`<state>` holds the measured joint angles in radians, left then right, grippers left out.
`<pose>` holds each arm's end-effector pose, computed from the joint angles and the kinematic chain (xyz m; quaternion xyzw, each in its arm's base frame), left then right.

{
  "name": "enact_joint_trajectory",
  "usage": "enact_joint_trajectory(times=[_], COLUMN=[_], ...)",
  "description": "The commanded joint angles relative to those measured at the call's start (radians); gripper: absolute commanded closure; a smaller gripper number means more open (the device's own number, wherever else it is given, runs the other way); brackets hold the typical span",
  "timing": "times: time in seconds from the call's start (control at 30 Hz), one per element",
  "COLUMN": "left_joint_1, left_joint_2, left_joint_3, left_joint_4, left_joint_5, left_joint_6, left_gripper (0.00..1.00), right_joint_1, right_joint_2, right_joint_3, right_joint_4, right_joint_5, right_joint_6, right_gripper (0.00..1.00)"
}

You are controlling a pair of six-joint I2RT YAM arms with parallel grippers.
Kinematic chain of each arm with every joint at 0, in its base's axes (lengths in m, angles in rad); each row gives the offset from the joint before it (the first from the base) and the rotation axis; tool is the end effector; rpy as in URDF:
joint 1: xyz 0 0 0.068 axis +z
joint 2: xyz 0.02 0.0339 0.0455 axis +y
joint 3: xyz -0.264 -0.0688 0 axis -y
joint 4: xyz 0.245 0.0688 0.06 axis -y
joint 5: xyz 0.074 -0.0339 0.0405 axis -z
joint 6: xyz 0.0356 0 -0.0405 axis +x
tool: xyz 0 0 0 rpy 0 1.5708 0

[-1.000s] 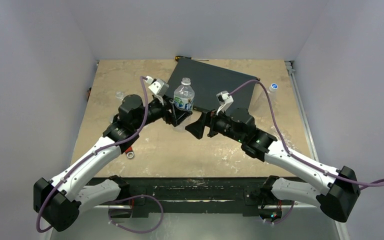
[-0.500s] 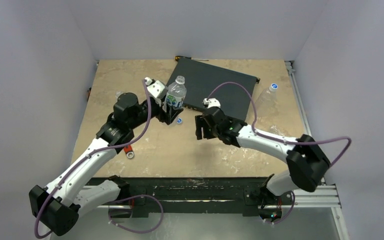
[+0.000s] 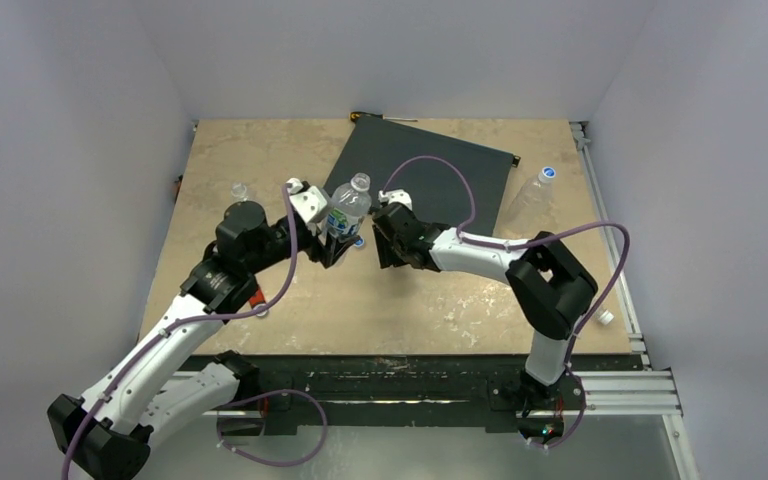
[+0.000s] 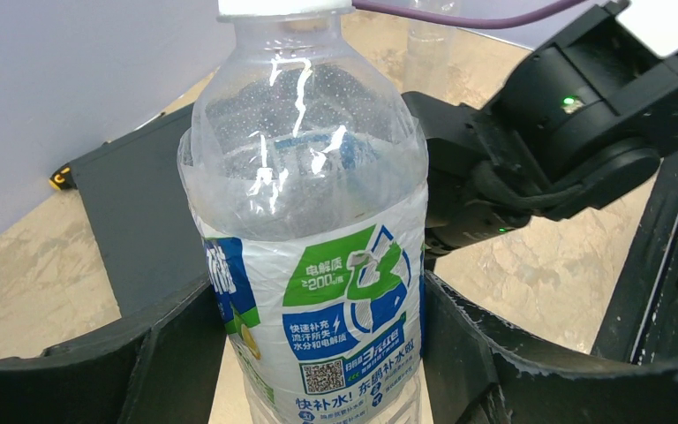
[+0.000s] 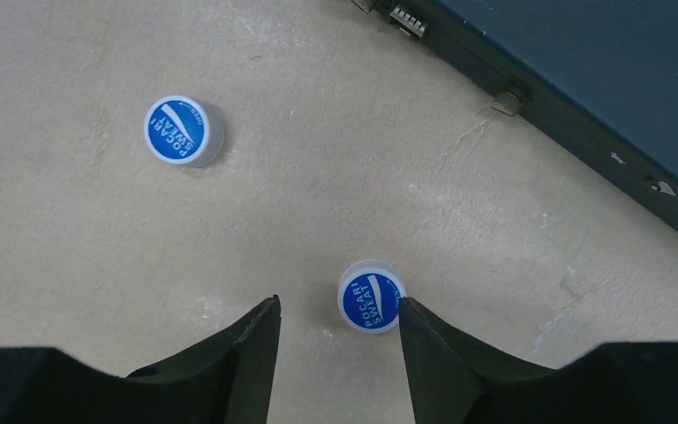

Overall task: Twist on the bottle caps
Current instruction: Pick up the plastic bottle at the center of the board, then screw the bottle cap onto the plastic bottle.

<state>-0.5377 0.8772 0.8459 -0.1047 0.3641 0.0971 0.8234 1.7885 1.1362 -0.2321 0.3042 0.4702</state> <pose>0.1689 -0.1155 0.3543 0.3444 0.6669 -0.2744 0.6011 0.2638 0.2689 0.1867 -0.1133 0.9253 0.0866 0.3514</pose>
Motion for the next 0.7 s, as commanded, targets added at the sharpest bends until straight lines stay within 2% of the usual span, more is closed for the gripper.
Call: enact_joint_trajectory(times=[0.0,0.5,0.67], left_joint_1=[0.004,0.004,0.004], left_joint_2=[-0.033,-0.019,-0.013], left_joint_3=[-0.013,-0.040,-0.056], left_joint_4=[-0.004,-0.004,-0.010], left_joint_5=[0.031,0.049,0.059], left_joint_6=[0.040,0.050,0.068], left_gripper=[0.66,0.66,0.66], right_joint_1=[-0.007,-0.017,-0.018], right_joint_2=[0.035,0.088,0.088], right_joint_3=[0.058,0.082,0.081], right_joint_4=[-0.043,-0.043,-0.047], right_joint_5=[0.056,0.038,0.036], right_joint_6=[-0.004,0.002,-0.005], right_gripper=[0.46,0.52,0.65])
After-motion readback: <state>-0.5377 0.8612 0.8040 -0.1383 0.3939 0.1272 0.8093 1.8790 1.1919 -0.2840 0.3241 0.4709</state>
